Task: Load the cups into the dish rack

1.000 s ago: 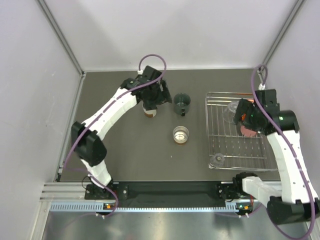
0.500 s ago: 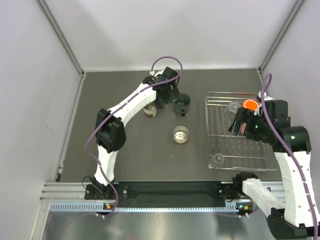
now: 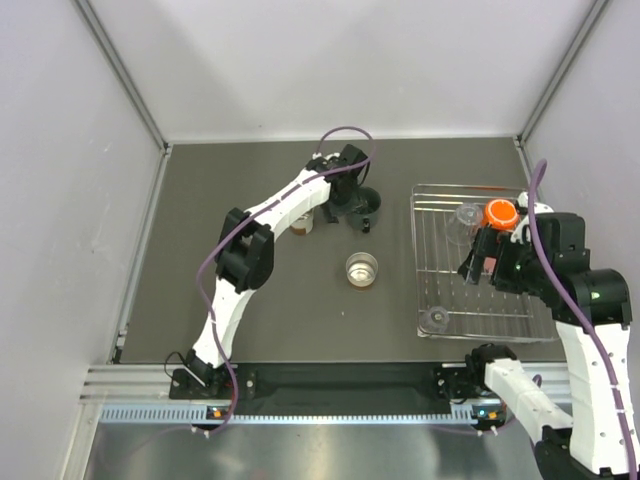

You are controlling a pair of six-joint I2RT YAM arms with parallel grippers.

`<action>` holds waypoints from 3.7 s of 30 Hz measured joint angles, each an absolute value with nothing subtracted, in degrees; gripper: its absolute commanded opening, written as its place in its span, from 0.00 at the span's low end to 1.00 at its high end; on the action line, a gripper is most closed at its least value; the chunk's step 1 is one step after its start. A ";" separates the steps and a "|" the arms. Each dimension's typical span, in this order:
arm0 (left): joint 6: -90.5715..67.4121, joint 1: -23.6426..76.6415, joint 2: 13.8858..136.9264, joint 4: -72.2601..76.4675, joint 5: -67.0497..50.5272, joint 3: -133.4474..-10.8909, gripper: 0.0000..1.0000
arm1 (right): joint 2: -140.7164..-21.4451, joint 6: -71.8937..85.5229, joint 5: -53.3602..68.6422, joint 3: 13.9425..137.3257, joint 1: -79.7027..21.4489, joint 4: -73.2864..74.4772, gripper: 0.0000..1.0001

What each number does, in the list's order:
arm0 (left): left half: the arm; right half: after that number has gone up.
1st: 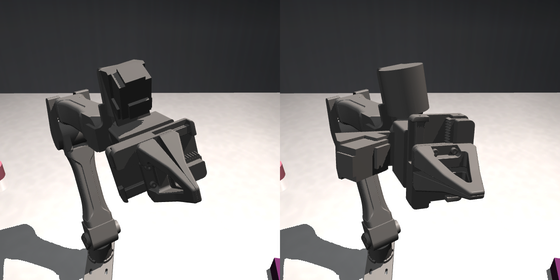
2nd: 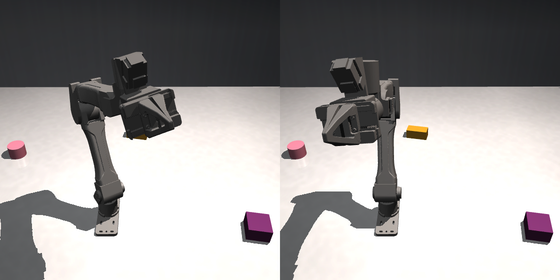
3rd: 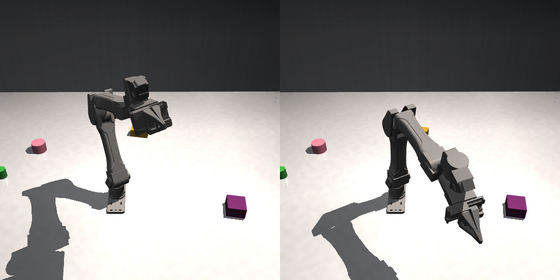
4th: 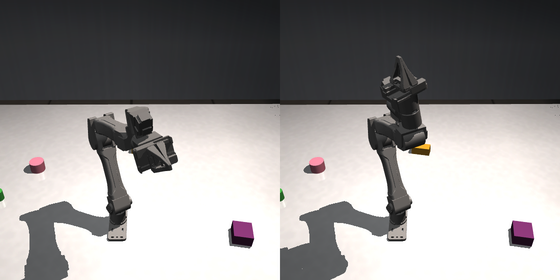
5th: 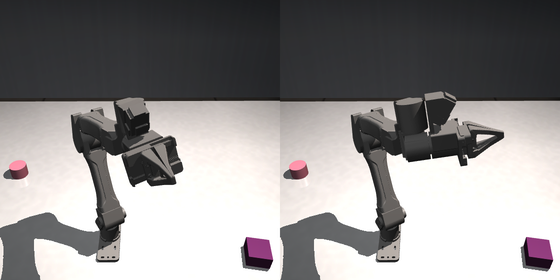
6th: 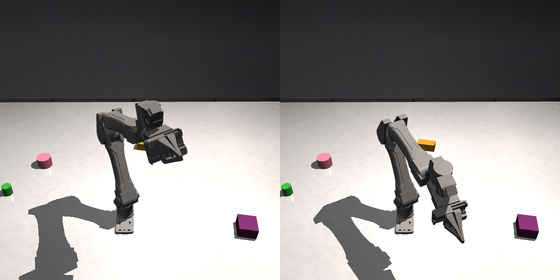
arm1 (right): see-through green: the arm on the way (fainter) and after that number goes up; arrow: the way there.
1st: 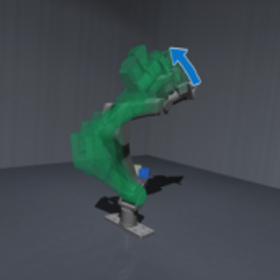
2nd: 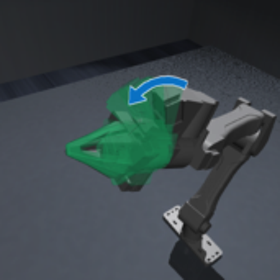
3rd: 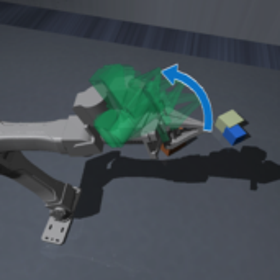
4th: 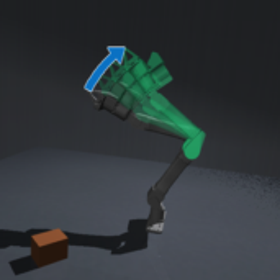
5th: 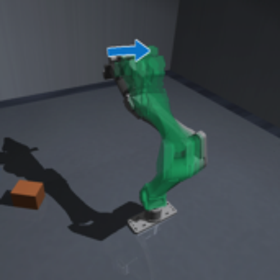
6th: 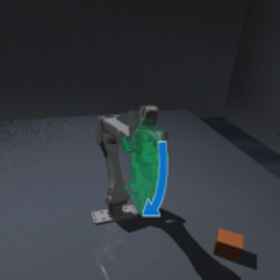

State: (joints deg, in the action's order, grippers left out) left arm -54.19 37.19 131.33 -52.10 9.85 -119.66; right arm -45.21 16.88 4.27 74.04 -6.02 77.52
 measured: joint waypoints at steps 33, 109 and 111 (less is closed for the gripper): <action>-48.82 31.99 96.31 -26.57 -24.53 -92.53 0.00 | -48.14 24.77 29.87 66.19 -6.15 59.94 0.96; -77.95 25.50 62.13 -5.08 -27.35 -53.01 0.81 | -61.76 44.60 16.27 67.42 -32.82 21.39 0.00; -77.36 24.45 61.58 -8.40 -27.11 -53.01 0.81 | -61.76 41.21 11.20 69.60 -32.82 27.68 0.00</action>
